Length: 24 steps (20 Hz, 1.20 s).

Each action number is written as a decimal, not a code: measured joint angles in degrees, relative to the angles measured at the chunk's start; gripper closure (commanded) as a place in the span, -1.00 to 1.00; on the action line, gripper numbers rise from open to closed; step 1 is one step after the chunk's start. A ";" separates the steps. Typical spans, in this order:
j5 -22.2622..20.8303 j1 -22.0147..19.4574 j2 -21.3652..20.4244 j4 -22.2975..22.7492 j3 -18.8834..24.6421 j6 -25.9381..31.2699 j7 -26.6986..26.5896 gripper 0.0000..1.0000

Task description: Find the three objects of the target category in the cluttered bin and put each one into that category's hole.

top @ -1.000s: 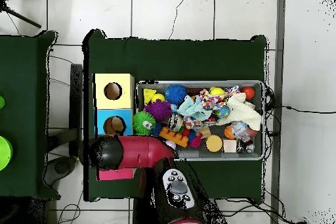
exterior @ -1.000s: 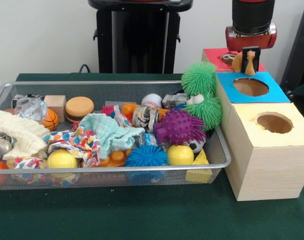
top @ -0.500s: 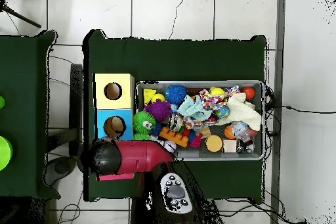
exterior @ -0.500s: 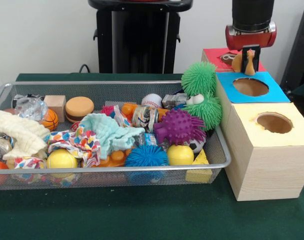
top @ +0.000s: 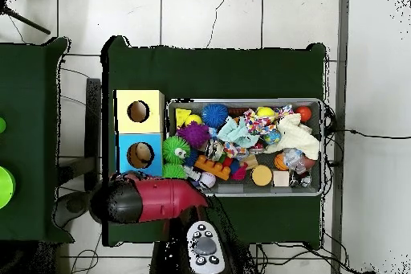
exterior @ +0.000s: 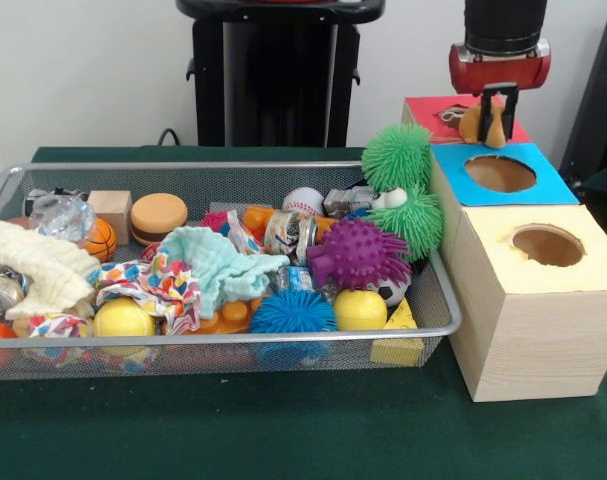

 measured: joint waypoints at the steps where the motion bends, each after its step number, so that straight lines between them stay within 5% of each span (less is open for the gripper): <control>1: -0.42 0.35 -0.15 0.00 -0.65 0.00 0.00 1.00; 24: -3.37 -0.63 -1.74 3.20 -4.38 -3.67 0.00 1.00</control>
